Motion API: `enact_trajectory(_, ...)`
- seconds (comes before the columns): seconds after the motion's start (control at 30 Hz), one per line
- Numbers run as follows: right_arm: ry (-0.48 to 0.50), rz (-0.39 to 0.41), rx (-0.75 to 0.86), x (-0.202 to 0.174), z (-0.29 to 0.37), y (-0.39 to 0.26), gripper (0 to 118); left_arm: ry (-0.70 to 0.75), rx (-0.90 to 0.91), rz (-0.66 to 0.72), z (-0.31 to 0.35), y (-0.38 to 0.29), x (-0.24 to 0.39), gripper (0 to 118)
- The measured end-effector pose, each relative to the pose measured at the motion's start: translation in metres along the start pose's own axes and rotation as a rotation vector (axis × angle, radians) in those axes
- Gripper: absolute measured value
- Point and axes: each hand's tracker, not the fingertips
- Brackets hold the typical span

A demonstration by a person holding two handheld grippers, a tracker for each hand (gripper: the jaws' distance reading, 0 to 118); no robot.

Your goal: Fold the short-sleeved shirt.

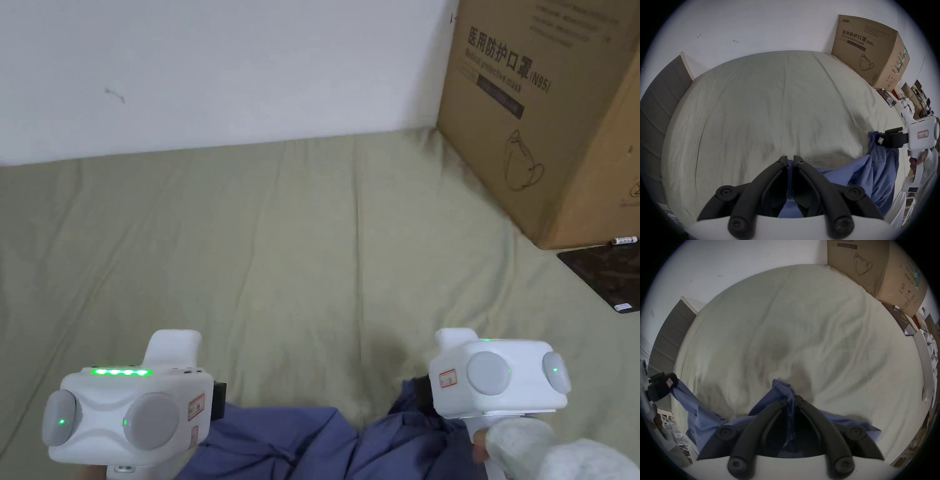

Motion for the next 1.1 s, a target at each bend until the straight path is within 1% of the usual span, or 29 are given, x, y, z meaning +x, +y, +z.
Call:
enact_trajectory(0.07, -0.006, 0.008, 0.047, 0.003, 0.023, 0.007, 7, 0.011, 0.022, 0.011, 0.011, 0.004, -0.008, 6)
enact_trajectory(0.1, -0.010, -0.013, 0.093, 0.007, 0.035, 0.013, 7, 0.020, 0.032, 0.009, 0.018, 0.006, -0.011, 6)
enact_trajectory(0.2, 0.028, -0.071, 0.176, 0.022, 0.081, 0.031, 7, 0.083, 0.098, -0.010, 0.049, 0.016, -0.026, 6)
enact_trajectory(0.27, 0.011, -0.105, 0.248, 0.035, 0.119, 0.043, 7, 0.143, 0.160, -0.006, 0.079, 0.021, -0.041, 6)
enact_trajectory(0.37, -0.018, -0.122, 0.350, 0.049, 0.175, 0.048, 7, 0.211, 0.239, 0.037, 0.121, 0.027, -0.067, 6)
enact_trajectory(0.47, -0.027, -0.181, 0.432, 0.069, 0.222, 0.045, 7, 0.255, 0.315, 0.079, 0.164, 0.027, -0.090, 6)
enact_trajectory(0.57, 0.012, -0.223, 0.484, 0.084, 0.258, 0.034, 7, 0.240, 0.372, 0.117, 0.198, 0.023, -0.105, 6)
enact_trajectory(0.67, 0.098, -0.243, 0.507, 0.082, 0.286, 0.016, 7, 0.193, 0.410, 0.161, 0.222, 0.016, -0.110, 6)
enact_trajectory(0.77, 0.091, -0.212, 0.512, 0.069, 0.302, 0.003, 7, 0.224, 0.432, 0.133, 0.238, 0.012, -0.103, 6)
enact_trajectory(0.87, 0.071, -0.171, 0.518, 0.058, 0.311, 0.004, 7, 0.218, 0.444, 0.133, 0.248, 0.016, -0.103, 6)
enact_trajectory(1.0, 0.070, -0.162, 0.515, 0.048, 0.315, 0.023, 7, 0.245, 0.461, 0.126, 0.252, 0.033, -0.107, 6)
enact_trajectory(1.1, 0.070, -0.155, 0.510, 0.038, 0.315, 0.051, 7, 0.255, 0.463, 0.145, 0.249, 0.059, -0.118, 6)
